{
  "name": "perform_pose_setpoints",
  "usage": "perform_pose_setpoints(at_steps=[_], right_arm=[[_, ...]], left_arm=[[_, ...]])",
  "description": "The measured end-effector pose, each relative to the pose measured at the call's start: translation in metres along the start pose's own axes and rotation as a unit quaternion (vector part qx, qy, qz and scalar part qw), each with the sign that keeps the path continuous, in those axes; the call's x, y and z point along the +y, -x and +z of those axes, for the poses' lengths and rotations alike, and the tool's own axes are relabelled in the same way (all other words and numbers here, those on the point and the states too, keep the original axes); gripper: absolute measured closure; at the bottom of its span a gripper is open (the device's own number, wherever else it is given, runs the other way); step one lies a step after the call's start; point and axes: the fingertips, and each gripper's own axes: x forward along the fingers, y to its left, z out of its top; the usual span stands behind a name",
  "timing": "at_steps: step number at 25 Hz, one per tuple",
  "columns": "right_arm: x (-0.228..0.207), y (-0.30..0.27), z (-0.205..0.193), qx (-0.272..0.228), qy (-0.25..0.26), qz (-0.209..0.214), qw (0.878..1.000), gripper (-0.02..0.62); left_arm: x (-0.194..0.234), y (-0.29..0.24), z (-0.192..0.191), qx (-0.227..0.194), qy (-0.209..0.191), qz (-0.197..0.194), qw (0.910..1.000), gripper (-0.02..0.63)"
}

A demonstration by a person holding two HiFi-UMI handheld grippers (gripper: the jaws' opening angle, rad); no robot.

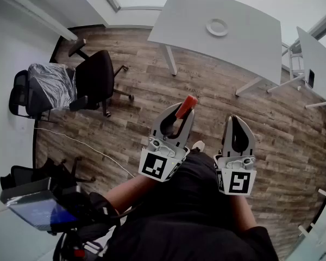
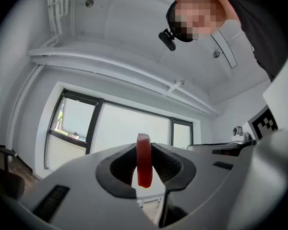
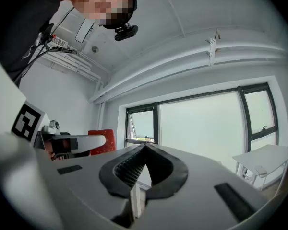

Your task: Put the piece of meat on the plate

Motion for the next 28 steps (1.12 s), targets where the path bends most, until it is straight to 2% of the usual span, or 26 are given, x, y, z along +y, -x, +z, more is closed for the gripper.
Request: perform_pose_setpoints(at_steps=[5,9,16,28], right_arm=[[-0.001,0.0,0.001,-0.001,0.0,0.006,1.0,0.589],[-0.008,-0.002,-0.005,0.009,-0.025,0.017,1.0,0.589],[-0.031,0.021,-0.009,0.005,-0.027,0.022,0.999,0.589],[-0.083,0.019,-0.023,0.02,-0.039,-0.019,0.999,0.589]], left_arm=[[-0.001,0.0,0.0,0.0,0.0,0.006,1.0,0.513],[-0.001,-0.004,-0.002,0.002,-0.002,0.014,0.9999,0.514],[-0.027,-0.011,-0.005,-0.001,-0.015,0.018,0.9997,0.514],[-0.039,-0.05,-0.023,0.017,-0.015,0.011,0.9997,0.514]])
